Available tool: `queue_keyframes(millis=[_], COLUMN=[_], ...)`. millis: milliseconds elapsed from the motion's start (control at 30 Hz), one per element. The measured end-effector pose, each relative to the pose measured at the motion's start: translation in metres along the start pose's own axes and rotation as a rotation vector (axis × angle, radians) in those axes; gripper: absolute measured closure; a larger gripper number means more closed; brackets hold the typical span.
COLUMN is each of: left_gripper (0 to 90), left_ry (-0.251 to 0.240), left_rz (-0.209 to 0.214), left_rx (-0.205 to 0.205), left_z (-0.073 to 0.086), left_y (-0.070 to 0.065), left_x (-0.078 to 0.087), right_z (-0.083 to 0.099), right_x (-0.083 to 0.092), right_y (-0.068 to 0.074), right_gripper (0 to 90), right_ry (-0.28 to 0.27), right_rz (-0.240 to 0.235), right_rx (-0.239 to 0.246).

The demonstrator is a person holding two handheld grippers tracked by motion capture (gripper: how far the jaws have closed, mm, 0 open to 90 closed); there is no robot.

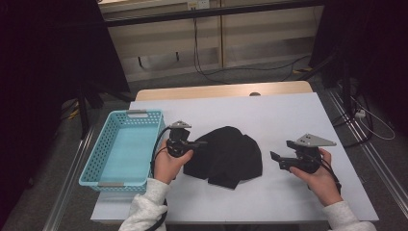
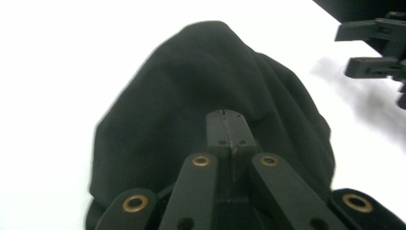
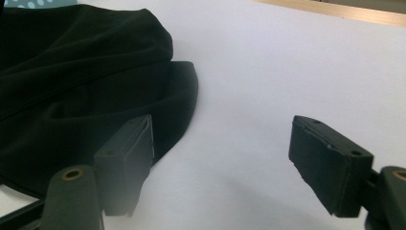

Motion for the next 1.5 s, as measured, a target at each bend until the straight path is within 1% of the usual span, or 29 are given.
queue_keyframes(millis=[33, 67, 100, 133, 200, 233, 267, 333, 367, 433, 467, 533, 567, 600, 633, 733, 833, 900, 933, 967, 1033, 1100, 1167, 1200, 1233, 1267, 1300, 1333, 1500], left_gripper=[90.0, 90.0, 89.7, 85.6, 72.4, 62.2, 55.8, 52.6, 47.2, 41.0, 38.6, 39.9, 40.6, 41.3, 42.6, 47.0, 60.5, 71.3, 75.3, 77.9, 80.1, 83.8, 83.9, 84.1, 84.3, 84.4, 84.4, 84.5, 84.5], left_ry=[0.009, 0.024, 0.030, 0.035, 0.048, 0.044, 0.051, 0.062, 0.070, 0.106, 0.120, 0.160, 0.166, 0.185, 0.196, 0.196, 0.196, 0.204, 0.197, 0.200, 0.191, 0.162, 0.138, 0.118, 0.102, 0.066, 0.051, 0.023, -0.069], left_rz=[-0.005, 0.025, 0.036, 0.043, 0.048, 0.048, 0.050, 0.063, 0.070, 0.088, 0.089, 0.093, 0.090, 0.086, 0.087, 0.084, 0.059, 0.049, 0.051, 0.052, 0.057, 0.076, 0.092, 0.091, 0.090, 0.094, 0.092, 0.085, 0.054], left_rx=[-0.012, -0.028, -0.040, -0.064, -0.095, -0.112, -0.151, -0.204, -0.225, -0.268, -0.290, -0.335, -0.351, -0.375, -0.383, -0.394, -0.383, -0.355, -0.318, -0.309, -0.287, -0.252, -0.220, -0.209, -0.202, -0.171, -0.156, -0.139, -0.044], left_z=[0.001, 0.002, 0.002, 0.003, 0.003, 0.004, 0.004, 0.006, 0.008, 0.014, 0.018, 0.026, 0.029, 0.033, 0.036, 0.039, 0.039, 0.038, 0.037, 0.036, 0.034, 0.027, 0.020, 0.016, 0.012, 0.008, 0.005, 0.002, -0.009], left_y=[-0.003, -0.008, -0.012, -0.018, -0.027, -0.032, -0.038, -0.048, -0.053, -0.065, -0.071, -0.078, -0.080, -0.081, -0.083, -0.084, -0.082, -0.079, -0.078, -0.077, -0.076, -0.076, -0.074, -0.073, -0.070, -0.066, -0.062, -0.057, -0.032], left_x=[-0.003, -0.009, -0.012, -0.016, -0.023, -0.026, -0.030, -0.037, -0.041, -0.050, -0.056, -0.065, -0.068, -0.071, -0.074, -0.079, -0.078, -0.077, -0.076, -0.075, -0.073, -0.065, -0.056, -0.051, -0.045, -0.039, -0.035, -0.029, -0.002], right_z=[0.000, 0.000, 0.000, 0.000, 0.000, 0.000, 0.000, 0.000, 0.001, 0.001, 0.001, 0.001, 0.001, 0.001, 0.001, 0.001, 0.001, 0.002, 0.002, 0.001, 0.001, 0.001, 0.001, 0.002, 0.001, 0.001, 0.001, 0.001, 0.000], right_x=[0.000, -0.001, -0.001, -0.001, 0.000, 0.000, 0.000, 0.000, 0.000, 0.000, 0.000, 0.000, 0.000, 0.000, 0.000, 0.000, -0.001, -0.001, -0.001, -0.001, -0.001, -0.001, -0.001, -0.001, -0.001, -0.001, -0.001, -0.002, -0.005], right_y=[0.000, 0.000, 0.001, 0.001, 0.000, 0.000, 0.000, 0.000, 0.000, 0.000, 0.000, 0.001, 0.001, 0.001, 0.001, 0.001, 0.001, 0.001, 0.001, 0.001, 0.001, 0.001, 0.000, 0.000, 0.001, 0.001, 0.001, 0.002, 0.007], right_gripper=[23.1, 23.1, 23.1, 23.1, 23.1, 23.0, 23.0, 23.0, 23.2, 23.1, 23.1, 23.1, 23.0, 23.0, 23.0, 22.9, 22.9, 22.9, 23.0, 23.0, 22.9, 22.9, 22.9, 22.8, 22.9, 22.9, 22.9, 22.8, 22.5], right_ry=[0.000, 0.000, 0.000, 0.000, 0.000, 0.000, -0.001, -0.001, 0.001, 0.003, 0.004, 0.002, 0.003, 0.003, 0.003, 0.006, 0.009, 0.011, 0.011, 0.009, 0.008, 0.008, 0.008, 0.008, 0.008, 0.008, 0.008, 0.008, 0.011], right_rz=[-0.001, -0.002, -0.002, -0.002, -0.004, -0.004, -0.004, -0.003, -0.005, -0.008, -0.009, -0.011, -0.009, -0.010, -0.010, -0.010, -0.012, -0.012, -0.011, -0.011, -0.010, -0.009, -0.010, -0.010, -0.011, -0.011, -0.014, -0.014, -0.027], right_rx=[0.003, 0.002, 0.002, 0.002, 0.002, -0.003, -0.004, -0.003, -0.004, 0.004, 0.004, 0.007, 0.006, 0.006, 0.006, 0.008, 0.014, 0.013, 0.013, 0.014, 0.011, 0.006, 0.006, 0.006, 0.007, 0.011, 0.015, 0.016, 0.022])
Point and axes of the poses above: each handheld gripper's, and its own axes: x roughly backward along the jaws, z roughly out of its underside, y roughly to its left, the point moved 3 cm from there along -x, roughly forward along the jaws, and after that the axes turned 2 degrees about -y, right-handed, at the moved point
